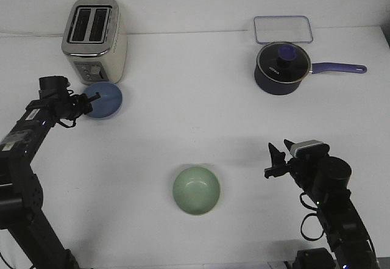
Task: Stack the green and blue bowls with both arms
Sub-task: 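Reach the left gripper to the light blue bowl and grasp its rim, then carry the blue bowl over the green bowl and lower it on top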
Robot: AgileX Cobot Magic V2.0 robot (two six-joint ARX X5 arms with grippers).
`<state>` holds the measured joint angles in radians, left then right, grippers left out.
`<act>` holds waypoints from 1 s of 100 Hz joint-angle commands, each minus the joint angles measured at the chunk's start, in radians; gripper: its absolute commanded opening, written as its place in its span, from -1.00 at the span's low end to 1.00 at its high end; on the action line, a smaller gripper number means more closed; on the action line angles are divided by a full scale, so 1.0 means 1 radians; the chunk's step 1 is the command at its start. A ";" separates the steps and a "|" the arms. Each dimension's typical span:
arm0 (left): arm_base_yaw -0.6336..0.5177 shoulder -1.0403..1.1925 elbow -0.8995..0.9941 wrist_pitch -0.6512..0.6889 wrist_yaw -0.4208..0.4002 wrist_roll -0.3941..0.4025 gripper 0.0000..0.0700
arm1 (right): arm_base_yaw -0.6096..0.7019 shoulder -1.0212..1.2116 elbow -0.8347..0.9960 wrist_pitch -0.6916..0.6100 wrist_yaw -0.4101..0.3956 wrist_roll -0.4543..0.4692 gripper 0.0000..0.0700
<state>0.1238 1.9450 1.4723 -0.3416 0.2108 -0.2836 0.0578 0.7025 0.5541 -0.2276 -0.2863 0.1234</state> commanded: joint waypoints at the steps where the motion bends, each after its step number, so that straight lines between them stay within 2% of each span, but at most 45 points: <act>1: 0.000 -0.050 0.021 -0.022 0.029 0.036 -0.96 | 0.001 0.004 0.001 0.007 -0.002 0.003 -0.06; 17: -0.005 -0.207 0.021 -0.136 0.056 0.142 -0.96 | 0.001 0.004 0.001 0.006 -0.002 0.005 -0.06; 29: -0.019 -0.332 0.017 -0.241 0.069 0.188 -0.96 | 0.001 0.004 0.001 0.007 -0.002 0.007 -0.06; 40: -0.047 -0.455 -0.019 -0.317 0.183 0.198 -0.96 | 0.001 0.004 0.001 0.006 -0.003 0.007 -0.06; 48: -0.093 -0.539 -0.074 -0.333 0.232 0.197 -0.96 | 0.001 0.004 0.001 0.007 -0.006 0.007 -0.06; 59: -0.217 -0.663 -0.207 -0.296 0.286 0.172 -0.96 | 0.001 0.004 0.001 0.007 -0.010 0.007 -0.06; 72: -0.397 -0.745 -0.362 -0.209 0.287 0.094 -0.96 | 0.001 0.004 0.001 0.005 -0.020 0.008 -0.06; 83: -0.548 -0.741 -0.439 -0.119 0.287 0.027 -0.96 | 0.001 0.004 0.001 0.000 -0.031 0.011 -0.06; 100: -0.744 -0.647 -0.447 -0.056 0.254 0.011 -0.96 | 0.001 0.004 0.001 0.000 -0.031 0.010 -0.06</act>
<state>-0.5632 1.2617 1.0084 -0.4248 0.4728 -0.2459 0.0578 0.7025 0.5541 -0.2340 -0.3141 0.1276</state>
